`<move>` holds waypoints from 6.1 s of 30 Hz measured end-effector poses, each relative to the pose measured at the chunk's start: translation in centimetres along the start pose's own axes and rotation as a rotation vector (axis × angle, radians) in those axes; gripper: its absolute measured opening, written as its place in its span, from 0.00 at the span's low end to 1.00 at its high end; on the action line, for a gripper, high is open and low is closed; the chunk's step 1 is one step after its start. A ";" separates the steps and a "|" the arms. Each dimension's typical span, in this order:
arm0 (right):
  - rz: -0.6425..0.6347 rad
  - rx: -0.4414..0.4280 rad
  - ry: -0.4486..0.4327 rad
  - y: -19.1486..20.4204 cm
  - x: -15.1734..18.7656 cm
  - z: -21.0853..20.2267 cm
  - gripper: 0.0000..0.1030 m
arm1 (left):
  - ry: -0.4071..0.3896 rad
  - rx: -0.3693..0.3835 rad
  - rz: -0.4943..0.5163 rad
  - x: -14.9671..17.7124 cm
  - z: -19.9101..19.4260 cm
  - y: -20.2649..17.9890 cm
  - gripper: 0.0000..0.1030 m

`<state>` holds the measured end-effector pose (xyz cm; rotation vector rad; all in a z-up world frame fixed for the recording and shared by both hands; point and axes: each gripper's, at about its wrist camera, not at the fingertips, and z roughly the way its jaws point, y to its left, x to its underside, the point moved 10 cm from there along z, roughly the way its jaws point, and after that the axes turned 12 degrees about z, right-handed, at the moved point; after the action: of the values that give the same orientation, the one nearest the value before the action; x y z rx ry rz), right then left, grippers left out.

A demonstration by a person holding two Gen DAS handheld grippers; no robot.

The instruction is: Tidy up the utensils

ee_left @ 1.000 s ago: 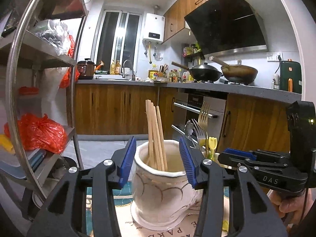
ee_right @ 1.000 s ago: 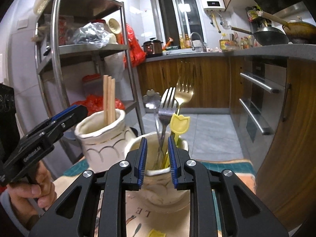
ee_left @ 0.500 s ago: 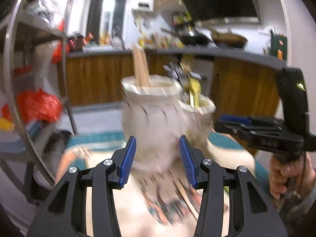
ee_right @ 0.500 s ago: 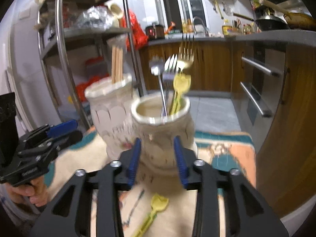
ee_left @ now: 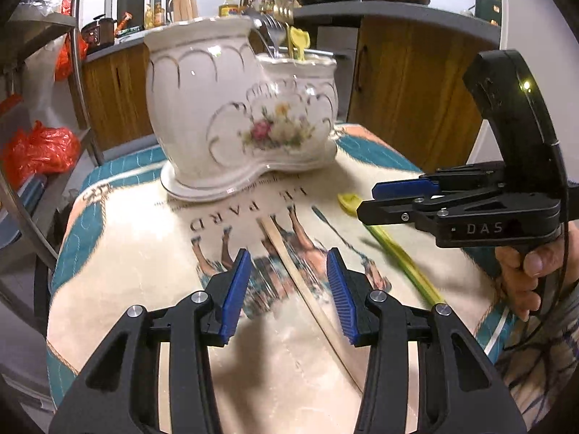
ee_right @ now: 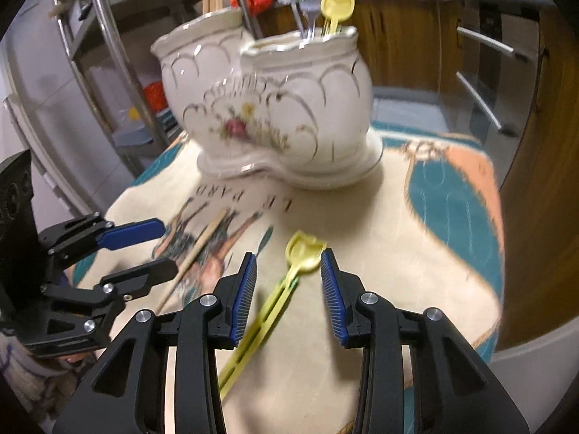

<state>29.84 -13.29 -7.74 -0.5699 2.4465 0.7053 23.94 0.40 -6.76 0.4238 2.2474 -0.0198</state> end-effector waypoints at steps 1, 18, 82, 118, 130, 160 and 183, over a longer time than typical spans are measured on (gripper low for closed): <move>-0.006 -0.001 0.011 0.1 0.3 0.0 0.38 | 0.006 0.004 0.006 0.2 0.1 -0.3 0.42; -0.180 0.077 0.050 2.2 3.5 0.0 0.23 | 0.086 0.013 0.034 2.4 0.1 -1.5 0.09; 0.025 -0.211 -0.079 3.6 -4.6 -7.3 0.10 | -0.173 0.102 -0.111 -5.9 -7.7 4.8 0.06; 0.027 -0.209 -0.538 3.7 -16.7 -6.2 0.10 | -0.728 -0.061 -0.278 -19.9 -9.5 13.1 0.06; -0.003 -0.128 -0.504 3.2 -15.9 -4.2 0.10 | -0.663 -0.116 -0.260 -17.8 -5.0 12.8 0.06; -0.036 -0.050 -0.506 2.9 -13.3 -5.0 0.22 | -0.524 -0.209 -0.170 -14.0 -4.4 10.9 0.47; -0.060 0.018 -0.664 2.7 -8.2 -8.4 0.94 | -0.570 -0.313 -0.169 -7.9 -9.2 9.4 0.95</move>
<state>31.68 -14.08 4.16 -0.3268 1.8092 0.7077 24.78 8.31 6.28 0.0431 1.6784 0.1095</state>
